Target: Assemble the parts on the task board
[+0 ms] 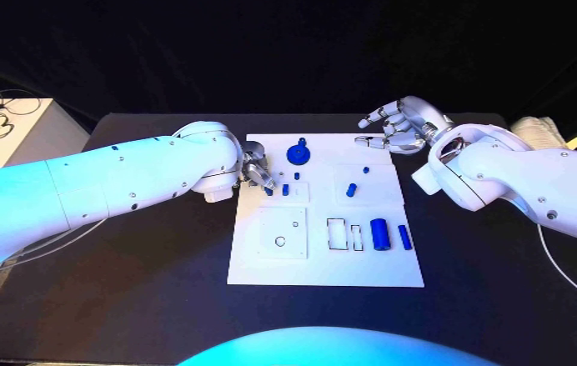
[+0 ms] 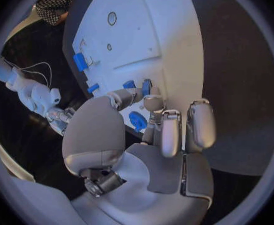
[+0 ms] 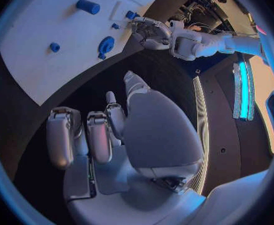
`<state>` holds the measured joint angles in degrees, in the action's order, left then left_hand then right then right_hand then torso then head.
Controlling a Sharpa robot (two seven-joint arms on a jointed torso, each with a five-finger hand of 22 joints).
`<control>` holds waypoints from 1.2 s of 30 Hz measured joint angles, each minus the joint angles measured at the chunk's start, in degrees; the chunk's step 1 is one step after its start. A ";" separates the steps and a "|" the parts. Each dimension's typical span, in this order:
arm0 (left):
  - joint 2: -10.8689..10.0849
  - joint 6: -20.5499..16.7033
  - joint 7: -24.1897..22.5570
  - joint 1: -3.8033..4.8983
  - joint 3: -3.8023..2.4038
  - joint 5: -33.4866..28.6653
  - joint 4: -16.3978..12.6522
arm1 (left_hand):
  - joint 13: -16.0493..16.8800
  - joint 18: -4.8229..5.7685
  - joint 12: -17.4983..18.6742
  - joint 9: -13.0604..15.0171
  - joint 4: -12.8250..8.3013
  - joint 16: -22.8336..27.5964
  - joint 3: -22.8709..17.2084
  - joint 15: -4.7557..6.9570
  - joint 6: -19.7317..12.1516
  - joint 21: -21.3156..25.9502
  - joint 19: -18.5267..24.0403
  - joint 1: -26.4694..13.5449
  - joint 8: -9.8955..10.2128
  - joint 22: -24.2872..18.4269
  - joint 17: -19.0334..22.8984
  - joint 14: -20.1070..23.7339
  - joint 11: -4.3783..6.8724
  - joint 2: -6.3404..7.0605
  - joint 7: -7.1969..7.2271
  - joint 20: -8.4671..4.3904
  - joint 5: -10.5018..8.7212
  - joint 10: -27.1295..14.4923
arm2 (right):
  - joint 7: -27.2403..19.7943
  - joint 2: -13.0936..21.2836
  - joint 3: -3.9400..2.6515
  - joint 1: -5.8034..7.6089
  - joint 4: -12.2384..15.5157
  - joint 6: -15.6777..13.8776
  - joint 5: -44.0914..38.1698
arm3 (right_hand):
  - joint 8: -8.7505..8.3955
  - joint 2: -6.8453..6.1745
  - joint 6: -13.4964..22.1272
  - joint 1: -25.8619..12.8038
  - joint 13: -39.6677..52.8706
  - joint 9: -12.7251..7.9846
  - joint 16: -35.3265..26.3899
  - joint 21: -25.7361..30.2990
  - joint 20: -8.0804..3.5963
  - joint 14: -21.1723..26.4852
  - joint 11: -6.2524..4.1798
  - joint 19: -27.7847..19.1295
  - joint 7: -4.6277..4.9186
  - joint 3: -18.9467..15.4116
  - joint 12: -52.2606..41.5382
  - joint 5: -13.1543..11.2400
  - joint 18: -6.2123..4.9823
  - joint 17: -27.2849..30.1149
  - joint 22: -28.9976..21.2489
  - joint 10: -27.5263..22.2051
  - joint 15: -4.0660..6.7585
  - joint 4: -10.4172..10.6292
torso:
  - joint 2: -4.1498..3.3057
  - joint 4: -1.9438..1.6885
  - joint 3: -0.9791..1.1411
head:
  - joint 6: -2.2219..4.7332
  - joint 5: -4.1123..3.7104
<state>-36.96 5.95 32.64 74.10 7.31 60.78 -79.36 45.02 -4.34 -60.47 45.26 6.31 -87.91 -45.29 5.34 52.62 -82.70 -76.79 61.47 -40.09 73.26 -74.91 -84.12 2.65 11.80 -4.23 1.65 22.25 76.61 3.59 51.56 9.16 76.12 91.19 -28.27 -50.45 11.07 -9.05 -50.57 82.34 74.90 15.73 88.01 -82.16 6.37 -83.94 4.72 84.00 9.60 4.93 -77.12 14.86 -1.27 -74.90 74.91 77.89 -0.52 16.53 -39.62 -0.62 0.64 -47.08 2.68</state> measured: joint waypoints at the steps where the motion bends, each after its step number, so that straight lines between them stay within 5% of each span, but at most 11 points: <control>1: -0.02 0.00 -0.01 -0.01 0.00 0.12 -0.02 | -0.01 0.00 0.00 0.00 0.00 0.00 0.00 0.11 0.16 0.00 0.00 0.00 0.00 0.00 0.00 0.11 0.01 0.00 0.16 0.00 0.00 0.01 | 0.00 0.00 0.00 0.00 0.00 0.00 0.00 | 0.00 0.00 0.00 0.00 0.00 0.00 0.00 0.00 0.00 0.00 0.00 0.00 0.00 0.00 0.00 0.00 0.00 0.00 0.00 0.00 0.00 0.00 | 0.00 0.00 -0.01 | 0.00 -0.02; 36: -0.60 0.02 -0.27 -0.09 0.02 1.48 -0.69 | 0.44 0.00 -0.27 -0.01 -0.16 -0.43 0.16 0.28 0.57 0.00 0.00 -0.83 -0.59 0.18 0.00 0.08 0.30 -0.83 -0.23 0.00 0.11 0.51 | -0.08 0.05 0.00 0.00 0.01 0.02 -0.01 | 0.00 0.00 0.00 0.00 0.03 0.00 0.00 0.00 0.00 0.00 0.00 0.00 0.00 0.00 0.00 0.00 0.00 -0.03 0.03 0.00 0.00 0.00 | -0.04 0.03 0.05 | -0.25 -0.03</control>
<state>-37.55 5.97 32.37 74.01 7.34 62.26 -80.05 45.46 -4.34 -60.74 45.25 6.14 -88.34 -45.13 5.62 53.18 -82.70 -76.79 60.65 -40.68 73.45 -74.91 -84.05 2.96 10.97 -4.46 1.65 22.36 77.12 3.51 51.61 9.16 76.11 91.20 -28.25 -50.46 11.07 -9.05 -50.57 82.34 74.93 15.73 88.01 -82.16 6.37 -83.94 4.72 84.00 9.60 4.93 -77.12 14.85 -1.27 -74.93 74.94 77.89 -0.52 16.53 -39.67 -0.59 0.69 -47.33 2.65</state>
